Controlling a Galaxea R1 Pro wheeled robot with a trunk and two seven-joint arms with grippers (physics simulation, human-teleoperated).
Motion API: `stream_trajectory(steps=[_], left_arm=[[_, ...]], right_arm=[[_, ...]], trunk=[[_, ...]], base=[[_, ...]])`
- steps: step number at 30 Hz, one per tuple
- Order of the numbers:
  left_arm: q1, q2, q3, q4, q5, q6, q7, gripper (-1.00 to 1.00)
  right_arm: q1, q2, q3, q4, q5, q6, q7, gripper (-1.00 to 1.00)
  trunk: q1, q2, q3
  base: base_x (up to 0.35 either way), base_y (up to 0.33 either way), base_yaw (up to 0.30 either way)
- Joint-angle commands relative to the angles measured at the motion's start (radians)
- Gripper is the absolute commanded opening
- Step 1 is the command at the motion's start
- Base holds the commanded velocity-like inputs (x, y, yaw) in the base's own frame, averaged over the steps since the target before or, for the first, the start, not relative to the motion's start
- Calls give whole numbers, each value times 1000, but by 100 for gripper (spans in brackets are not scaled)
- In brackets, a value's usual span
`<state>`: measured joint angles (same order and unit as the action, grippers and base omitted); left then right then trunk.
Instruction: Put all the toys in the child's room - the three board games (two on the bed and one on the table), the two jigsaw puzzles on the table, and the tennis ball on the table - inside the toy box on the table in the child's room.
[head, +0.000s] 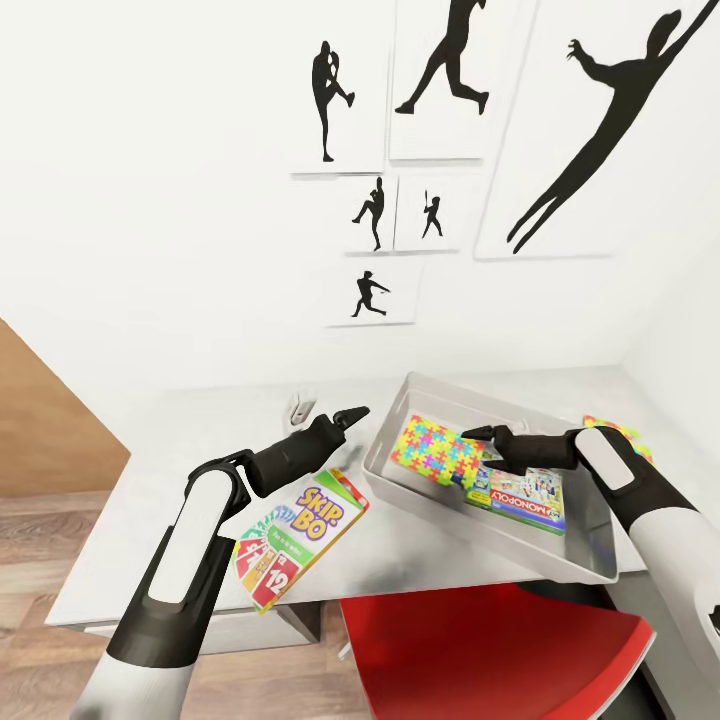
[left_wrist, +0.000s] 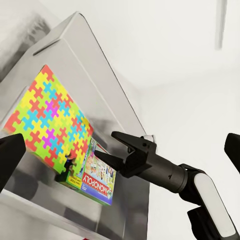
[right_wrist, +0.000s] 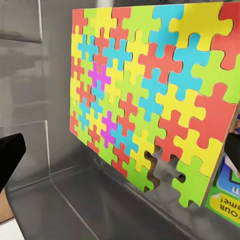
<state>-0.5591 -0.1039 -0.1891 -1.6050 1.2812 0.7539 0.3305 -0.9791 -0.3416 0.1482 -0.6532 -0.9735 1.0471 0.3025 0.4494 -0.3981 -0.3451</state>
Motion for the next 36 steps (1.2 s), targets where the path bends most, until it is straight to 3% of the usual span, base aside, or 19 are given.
stream_trajectory(steps=[1, 6, 12, 17, 21, 23, 30, 36], left_arm=[[-1, 0, 0, -1, 11, 2, 10, 100], [-1, 0, 0, -1, 11, 2, 10, 100], [-1, 0, 0, -1, 11, 2, 10, 100], [-1, 0, 0, -1, 10, 2, 10, 100], [-1, 0, 0, -1, 11, 2, 9, 100], [-1, 0, 1, -1, 11, 2, 9, 100], [-1, 2, 3, -1, 11, 1, 11, 100], [-1, 3, 4, 0, 10, 1, 11, 100]], right_arm=[[-1, -2, 4, 0, 9, 0, 10, 100], [1, -9, 2, -6, 10, 0, 10, 100], [11, -40, 3, -35, 5, 0, 12, 100], [45, -77, 5, -121, 2, 0, 13, 100], [106, -100, 4, -228, 2, 0, 13, 100], [165, -112, 3, -328, 4, 0, 13, 100], [230, -122, 2, -425, 5, 0, 13, 100], [251, -125, 2, -471, 3, 0, 16, 100]], trunk=[[1, -2, -2], [1, -2, -2], [1, -2, -2], [1, -2, -2], [1, -2, -2], [1, -2, -2], [1, -2, -2], [1, -2, -2]], base=[[0, 0, 0], [0, 0, 0], [0, 0, 0], [0, 0, 0], [0, 0, 0], [0, 0, 0], [0, 0, 0], [0, 0, 0]])
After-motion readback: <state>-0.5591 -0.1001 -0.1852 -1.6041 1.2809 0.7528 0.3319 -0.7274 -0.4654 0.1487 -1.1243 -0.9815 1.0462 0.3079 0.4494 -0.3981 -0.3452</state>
